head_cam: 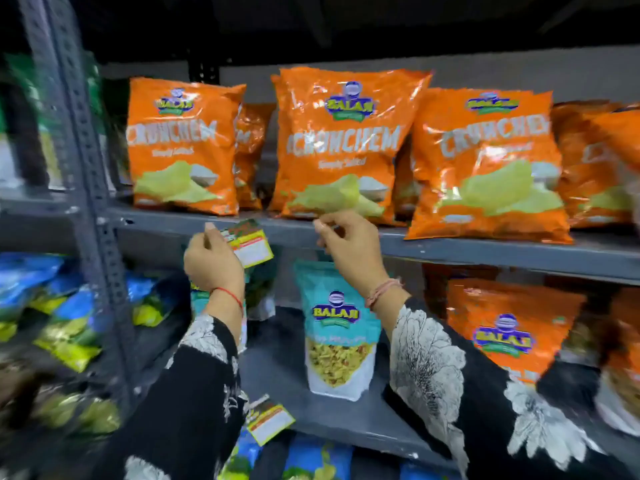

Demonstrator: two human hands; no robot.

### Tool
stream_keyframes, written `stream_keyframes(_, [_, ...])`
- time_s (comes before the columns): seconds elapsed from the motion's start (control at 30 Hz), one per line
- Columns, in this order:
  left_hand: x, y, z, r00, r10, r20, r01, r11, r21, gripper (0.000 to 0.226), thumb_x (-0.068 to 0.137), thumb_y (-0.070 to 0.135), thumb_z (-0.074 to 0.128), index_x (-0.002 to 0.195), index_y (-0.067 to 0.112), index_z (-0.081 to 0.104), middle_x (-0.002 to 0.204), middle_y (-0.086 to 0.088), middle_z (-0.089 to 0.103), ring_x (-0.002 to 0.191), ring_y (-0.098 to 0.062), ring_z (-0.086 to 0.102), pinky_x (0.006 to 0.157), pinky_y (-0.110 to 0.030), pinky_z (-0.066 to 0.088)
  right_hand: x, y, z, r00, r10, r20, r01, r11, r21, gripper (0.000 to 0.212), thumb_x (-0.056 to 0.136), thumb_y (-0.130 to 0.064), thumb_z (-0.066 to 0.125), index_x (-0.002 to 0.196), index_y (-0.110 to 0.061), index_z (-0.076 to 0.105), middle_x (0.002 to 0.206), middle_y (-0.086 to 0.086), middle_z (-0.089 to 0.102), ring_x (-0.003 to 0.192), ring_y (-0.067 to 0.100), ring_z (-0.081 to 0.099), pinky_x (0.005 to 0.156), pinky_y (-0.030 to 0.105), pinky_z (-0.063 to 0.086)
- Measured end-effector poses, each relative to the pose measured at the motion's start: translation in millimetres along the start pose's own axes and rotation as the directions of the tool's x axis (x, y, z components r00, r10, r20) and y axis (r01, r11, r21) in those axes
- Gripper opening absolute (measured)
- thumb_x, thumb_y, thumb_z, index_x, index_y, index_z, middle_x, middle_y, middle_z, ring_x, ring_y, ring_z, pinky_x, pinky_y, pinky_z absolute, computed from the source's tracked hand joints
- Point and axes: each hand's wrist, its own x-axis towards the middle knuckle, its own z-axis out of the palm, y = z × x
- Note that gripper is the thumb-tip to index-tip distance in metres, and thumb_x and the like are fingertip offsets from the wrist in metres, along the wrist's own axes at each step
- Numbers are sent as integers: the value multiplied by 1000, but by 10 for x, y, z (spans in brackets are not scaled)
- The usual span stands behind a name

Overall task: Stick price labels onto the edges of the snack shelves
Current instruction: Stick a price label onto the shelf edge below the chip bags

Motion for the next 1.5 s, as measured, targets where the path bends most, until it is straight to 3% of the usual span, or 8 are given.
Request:
stream_keyframes(0.17, [314, -329, 21, 990, -135, 45, 134, 990, 36, 28, 85, 20, 56, 102, -2, 62, 110, -25, 65, 103, -35, 59, 84, -32, 38, 197, -10, 692, 988, -100, 121, 123, 973, -198, 18, 82, -9, 65, 98, -1, 66, 93, 23, 64, 93, 35, 57, 78, 33, 38])
stream_keyframes(0.37, [540, -569, 73, 981, -122, 149, 146, 977, -157, 14, 75, 11, 67, 82, -1, 64, 63, 3, 57, 65, -17, 51, 73, -36, 47, 313, -42, 1097, 960, -279, -24, 229, 831, -507, 15, 73, -25, 72, 80, -13, 70, 81, 10, 68, 80, 33, 60, 54, 35, 47])
stream_keyframes(0.57, [590, -441, -146, 969, 163, 183, -115, 962, -248, 6, 73, 8, 66, 74, 12, 61, 64, 10, 54, 60, -1, 50, 61, -8, 40, -9, 63, 1232, 911, -233, -339, 132, 946, -295, 13, 70, -7, 72, 65, -14, 63, 70, 5, 68, 70, 24, 56, 57, 29, 39])
stream_keyframes(0.73, [696, -414, -75, 954, 159, 254, -113, 976, -186, 11, 74, 11, 67, 80, 2, 67, 73, -6, 60, 62, -4, 51, 57, -3, 41, 3, 17, 1308, 918, -155, -364, 36, 949, -314, 10, 72, -18, 72, 66, -15, 65, 71, 4, 68, 69, 25, 58, 56, 28, 39])
stream_keyframes(1.03, [768, -499, 33, 943, 222, 249, -197, 973, -124, 13, 73, 20, 69, 77, 8, 67, 76, -6, 61, 61, -7, 52, 58, -6, 39, 59, -45, 1334, 919, -149, -365, -16, 911, -412, 13, 72, -18, 73, 63, -15, 64, 71, 3, 68, 70, 25, 59, 51, 26, 38])
stream_keyframes(1.23, [912, -425, 51, 966, 62, 252, -42, 996, -81, 44, 59, 19, 79, 77, 22, 38, 75, 1, 45, 67, -14, 46, 70, -22, 41, 306, -248, 1117, 939, 198, -280, -299, 875, -381, 42, 64, -26, 80, 84, -13, 45, 92, 4, 54, 74, 21, 47, 58, 31, 33])
stream_keyframes(1.43, [692, -564, -145, 992, 35, 118, -34, 999, -8, 43, 71, 13, 66, 63, 35, 30, 63, 11, 38, 67, -19, 46, 73, -24, 42, -140, -37, 925, 911, -35, -411, -103, 946, -309, 20, 77, 0, 62, 76, -10, 44, 83, 15, 57, 72, 36, 54, 55, 43, 45])
stream_keyframes(1.5, [331, -700, -213, 992, 82, 92, -81, 997, -14, 31, 73, 13, 59, 68, 32, 35, 63, 8, 40, 72, -28, 50, 78, -37, 42, -408, 220, 746, 895, -170, -413, -12, 915, -403, 12, 77, 0, 61, 82, -5, 51, 95, 18, 57, 86, 34, 54, 72, 44, 47])
